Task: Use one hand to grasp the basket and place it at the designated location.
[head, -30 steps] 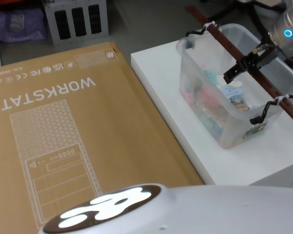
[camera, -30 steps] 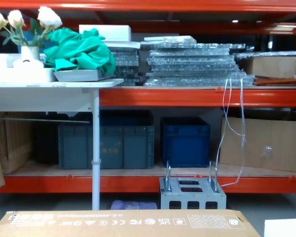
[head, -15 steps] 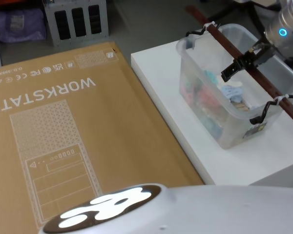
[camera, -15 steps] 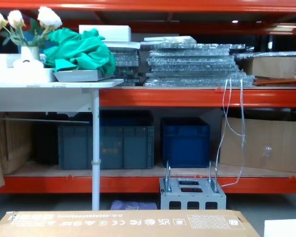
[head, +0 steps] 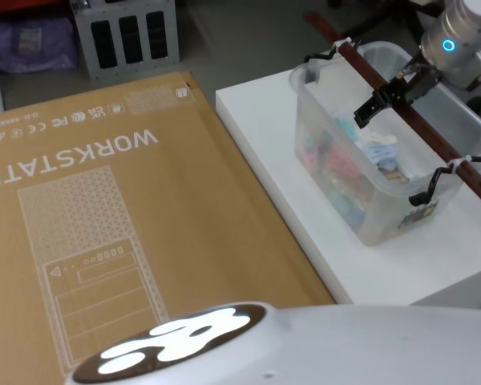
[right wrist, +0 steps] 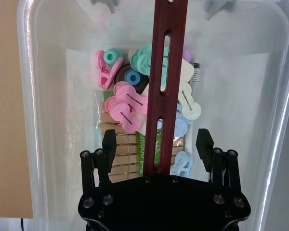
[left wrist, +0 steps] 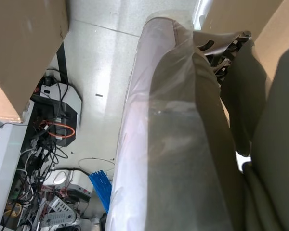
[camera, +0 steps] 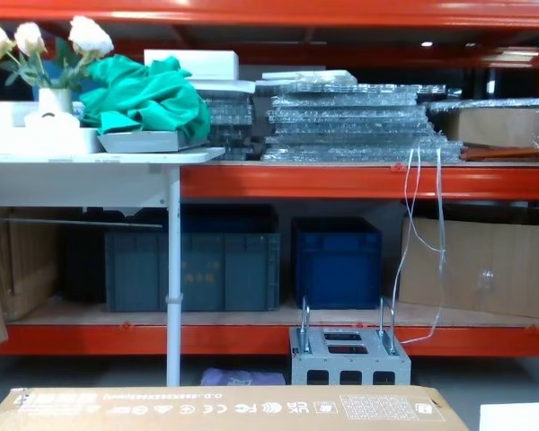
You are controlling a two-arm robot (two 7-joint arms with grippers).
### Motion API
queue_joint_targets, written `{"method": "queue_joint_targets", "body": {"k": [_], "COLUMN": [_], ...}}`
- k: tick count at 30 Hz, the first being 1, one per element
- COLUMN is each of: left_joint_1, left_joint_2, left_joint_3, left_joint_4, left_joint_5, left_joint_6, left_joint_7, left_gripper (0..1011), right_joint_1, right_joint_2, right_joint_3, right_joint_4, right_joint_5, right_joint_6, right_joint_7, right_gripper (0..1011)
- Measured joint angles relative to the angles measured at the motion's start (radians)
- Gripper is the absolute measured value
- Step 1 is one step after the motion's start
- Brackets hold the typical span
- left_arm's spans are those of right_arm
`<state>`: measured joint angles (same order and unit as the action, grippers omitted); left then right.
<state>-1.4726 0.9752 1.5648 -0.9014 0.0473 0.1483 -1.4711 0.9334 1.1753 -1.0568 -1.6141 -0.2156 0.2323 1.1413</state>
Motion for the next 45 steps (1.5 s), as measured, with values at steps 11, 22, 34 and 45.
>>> {"method": "queue_joint_targets", "body": {"k": [11, 22, 34, 45], "left_joint_1": [0.0, 0.0, 0.0, 0.0], "left_joint_2": [0.0, 0.0, 0.0, 0.0], "left_joint_3": [0.0, 0.0, 0.0, 0.0], "left_joint_4": [0.0, 0.0, 0.0, 0.0], "left_joint_5": [0.0, 0.0, 0.0, 0.0], "left_joint_6": [0.0, 0.0, 0.0, 0.0], "left_joint_7": [0.0, 0.0, 0.0, 0.0], "left_gripper": [0, 0, 0, 0], "right_joint_1": [0.0, -0.002, -0.003, -0.003], "right_joint_2": [-0.029, -0.025, -0.023, -0.023], "right_joint_3": [0.001, -0.001, -0.001, -0.002], "right_joint_4": [0.035, 0.031, 0.029, 0.028], "right_joint_5": [-0.014, -0.012, -0.008, -0.007], "right_joint_6": [-0.021, -0.02, -0.019, -0.018], "right_joint_7": [0.029, 0.023, 0.021, 0.02], "right_gripper": [1000, 1001, 733, 377]}}
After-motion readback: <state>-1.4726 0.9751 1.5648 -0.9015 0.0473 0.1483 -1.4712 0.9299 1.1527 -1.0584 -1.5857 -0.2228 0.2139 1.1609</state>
